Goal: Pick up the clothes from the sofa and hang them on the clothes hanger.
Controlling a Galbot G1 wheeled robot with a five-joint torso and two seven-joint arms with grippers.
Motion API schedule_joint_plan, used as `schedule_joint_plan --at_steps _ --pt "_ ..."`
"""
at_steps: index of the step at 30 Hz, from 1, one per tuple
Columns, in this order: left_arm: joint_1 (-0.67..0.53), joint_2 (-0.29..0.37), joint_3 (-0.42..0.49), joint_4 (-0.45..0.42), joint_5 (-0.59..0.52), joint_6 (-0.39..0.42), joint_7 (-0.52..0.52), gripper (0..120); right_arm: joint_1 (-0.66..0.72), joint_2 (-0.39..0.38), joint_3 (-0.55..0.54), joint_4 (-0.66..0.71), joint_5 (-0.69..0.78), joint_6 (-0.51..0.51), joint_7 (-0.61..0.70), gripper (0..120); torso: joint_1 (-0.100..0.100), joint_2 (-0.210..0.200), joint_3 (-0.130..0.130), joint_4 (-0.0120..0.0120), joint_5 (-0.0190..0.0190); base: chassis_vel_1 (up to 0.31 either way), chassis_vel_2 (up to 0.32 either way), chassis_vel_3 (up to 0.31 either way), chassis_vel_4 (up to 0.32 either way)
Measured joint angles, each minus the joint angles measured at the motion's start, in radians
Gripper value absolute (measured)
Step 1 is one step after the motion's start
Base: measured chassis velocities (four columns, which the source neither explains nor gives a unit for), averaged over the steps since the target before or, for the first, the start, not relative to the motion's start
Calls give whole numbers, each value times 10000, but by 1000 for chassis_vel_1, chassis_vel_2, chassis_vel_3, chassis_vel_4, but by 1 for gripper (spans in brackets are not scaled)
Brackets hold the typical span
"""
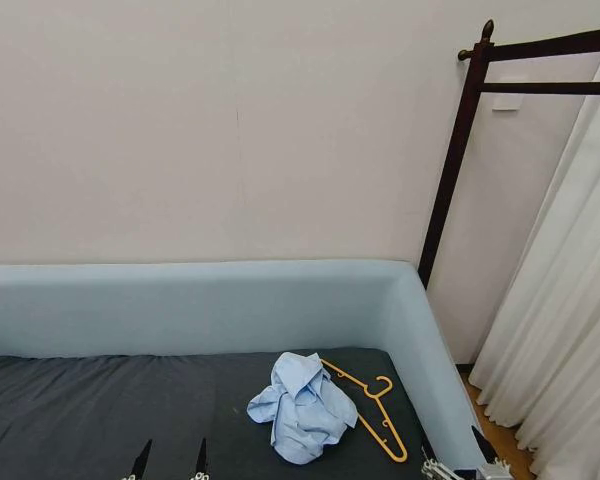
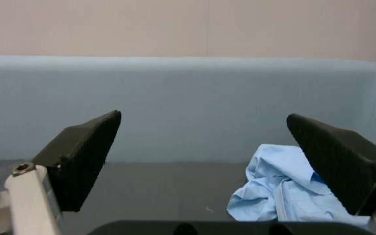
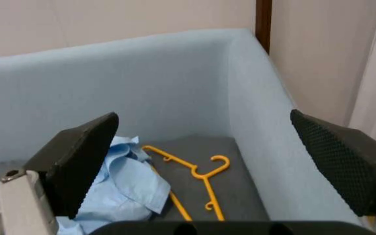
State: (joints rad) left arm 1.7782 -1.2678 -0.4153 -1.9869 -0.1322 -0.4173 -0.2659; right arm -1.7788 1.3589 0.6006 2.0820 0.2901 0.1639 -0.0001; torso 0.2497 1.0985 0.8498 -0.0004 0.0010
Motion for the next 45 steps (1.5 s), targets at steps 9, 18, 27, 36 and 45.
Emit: schedule_joint_plan --at_steps 9,18,27,36,45 --pt "150 -72 -42 16 68 -160 24 100 510 -774 -151 32 1454 -801 324 100 0 -1 0 1 1 0 0 0 0" --pt "681 -185 -85 148 306 -430 29 100 3991 -3392 -2291 -1794 3740 -2819 658 100 0 -1 1 0 1 0 0 0 0" --pt "976 -643 -84 324 682 -599 -83 100 9196 -3503 -6878 -5961 5000 -3695 671 100 2 -2 2 3 2 0 0 0 0" --pt "1066 -817 -203 532 687 -809 -196 100 11097 -2275 -8182 -8429 5535 -4259 366 100 1 -1 1 2 -2 0 0 0 0" --pt "1068 -963 -335 531 629 -858 -324 100 11539 -1069 -8085 -10059 4986 -4034 351 87 1 -1 0 2 -2 0 0 0 0"
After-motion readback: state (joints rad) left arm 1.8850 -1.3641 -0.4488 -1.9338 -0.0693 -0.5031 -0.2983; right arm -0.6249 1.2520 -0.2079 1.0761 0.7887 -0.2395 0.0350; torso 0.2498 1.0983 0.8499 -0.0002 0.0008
